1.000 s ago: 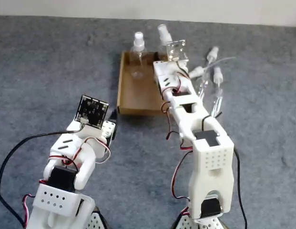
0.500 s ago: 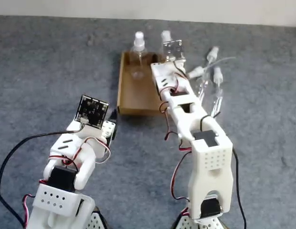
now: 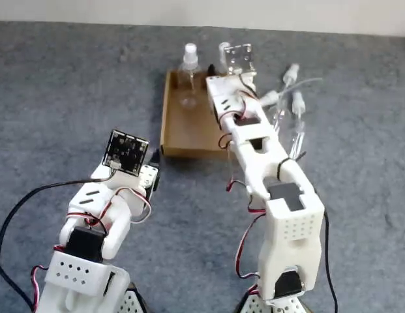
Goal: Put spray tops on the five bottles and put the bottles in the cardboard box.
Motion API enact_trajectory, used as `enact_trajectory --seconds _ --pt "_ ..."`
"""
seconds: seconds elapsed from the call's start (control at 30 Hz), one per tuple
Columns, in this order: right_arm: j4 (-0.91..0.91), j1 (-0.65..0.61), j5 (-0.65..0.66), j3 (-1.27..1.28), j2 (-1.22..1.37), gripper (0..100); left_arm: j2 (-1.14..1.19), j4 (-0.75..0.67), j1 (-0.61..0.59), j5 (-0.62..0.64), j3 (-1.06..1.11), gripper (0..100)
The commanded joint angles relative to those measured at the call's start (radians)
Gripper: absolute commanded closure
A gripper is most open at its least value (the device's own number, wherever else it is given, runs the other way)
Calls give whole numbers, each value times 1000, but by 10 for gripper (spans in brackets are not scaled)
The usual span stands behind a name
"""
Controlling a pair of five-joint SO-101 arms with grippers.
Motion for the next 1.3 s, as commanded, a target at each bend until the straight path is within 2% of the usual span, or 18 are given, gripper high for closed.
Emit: enact_trajectory --seconds 0.0,0.1,0.23,0.37,0.53,0.67,0.9,1.27 --pt "42 -4 12 -61 -87 771 -7 -25 -15 -2 -5 915" --pt "53 7 12 -61 -136 773 -7 -25 -16 -2 -5 915" --pt "234 36 9 -61 -289 774 -7 -25 -13 -2 -5 915" --pt "484 42 12 -56 -484 774 -5 -25 -12 -2 -5 915" --pt "903 81 6 -59 -710 774 -2 -25 -12 -2 -5 915" --pt "1113 185 12 -61 -817 774 -5 -25 -15 -2 -5 915" --pt "1250 361 8 -59 -736 774 -4 -25 -16 0 -5 916" --pt "1205 377 6 -131 -242 774 -2 -25 -16 0 -5 916"
